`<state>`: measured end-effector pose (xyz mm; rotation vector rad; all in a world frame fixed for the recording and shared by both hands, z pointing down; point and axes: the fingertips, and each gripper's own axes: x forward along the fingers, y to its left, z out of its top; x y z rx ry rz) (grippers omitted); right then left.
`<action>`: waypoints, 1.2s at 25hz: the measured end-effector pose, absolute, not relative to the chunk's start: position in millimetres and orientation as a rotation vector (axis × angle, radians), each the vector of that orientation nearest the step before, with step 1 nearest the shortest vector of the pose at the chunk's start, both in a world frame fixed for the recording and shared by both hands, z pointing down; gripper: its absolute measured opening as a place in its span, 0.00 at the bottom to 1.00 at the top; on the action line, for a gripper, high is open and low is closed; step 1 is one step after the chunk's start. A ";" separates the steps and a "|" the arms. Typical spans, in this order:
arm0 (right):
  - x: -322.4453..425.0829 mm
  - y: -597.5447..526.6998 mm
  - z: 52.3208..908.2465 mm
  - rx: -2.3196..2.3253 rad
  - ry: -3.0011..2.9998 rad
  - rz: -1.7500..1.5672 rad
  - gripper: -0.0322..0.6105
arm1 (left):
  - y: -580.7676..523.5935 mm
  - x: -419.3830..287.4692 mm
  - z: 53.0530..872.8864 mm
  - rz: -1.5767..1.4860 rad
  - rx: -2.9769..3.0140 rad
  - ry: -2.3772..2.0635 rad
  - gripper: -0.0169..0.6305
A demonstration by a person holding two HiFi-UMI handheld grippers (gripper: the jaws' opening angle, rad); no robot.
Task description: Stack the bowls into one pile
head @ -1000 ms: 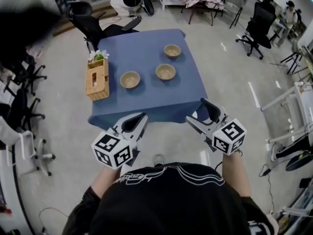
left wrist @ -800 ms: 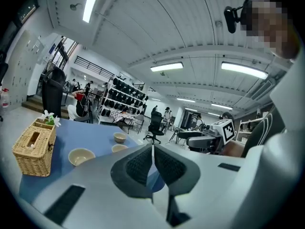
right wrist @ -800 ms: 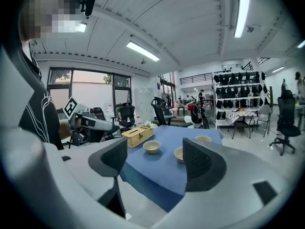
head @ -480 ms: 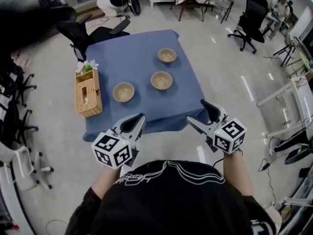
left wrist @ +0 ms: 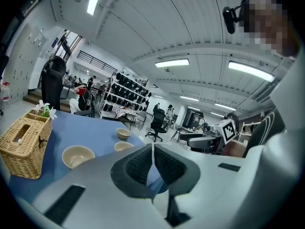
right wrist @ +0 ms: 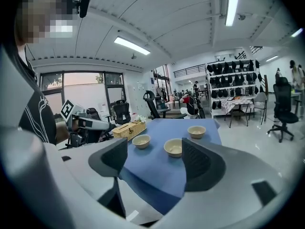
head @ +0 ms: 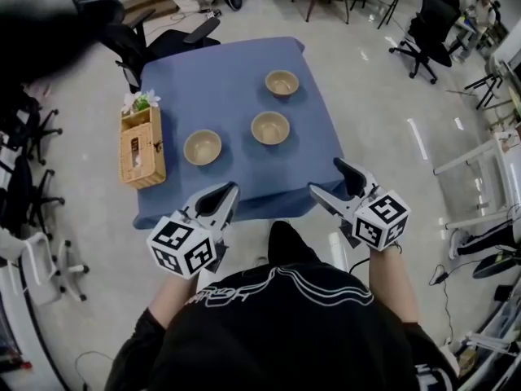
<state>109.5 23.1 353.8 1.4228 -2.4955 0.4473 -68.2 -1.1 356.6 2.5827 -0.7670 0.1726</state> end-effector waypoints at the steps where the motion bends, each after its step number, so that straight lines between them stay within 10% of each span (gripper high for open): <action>1: 114.2 16.2 357.9 1.423 -2.490 0.459 0.61 | -6.1 -66.2 358.5 0.176 2.576 -0.779 0.08; 30: 215.6 -221.1 413.1 1.323 -2.482 0.638 0.61 | -198.2 18.8 415.5 0.273 2.368 -0.938 0.08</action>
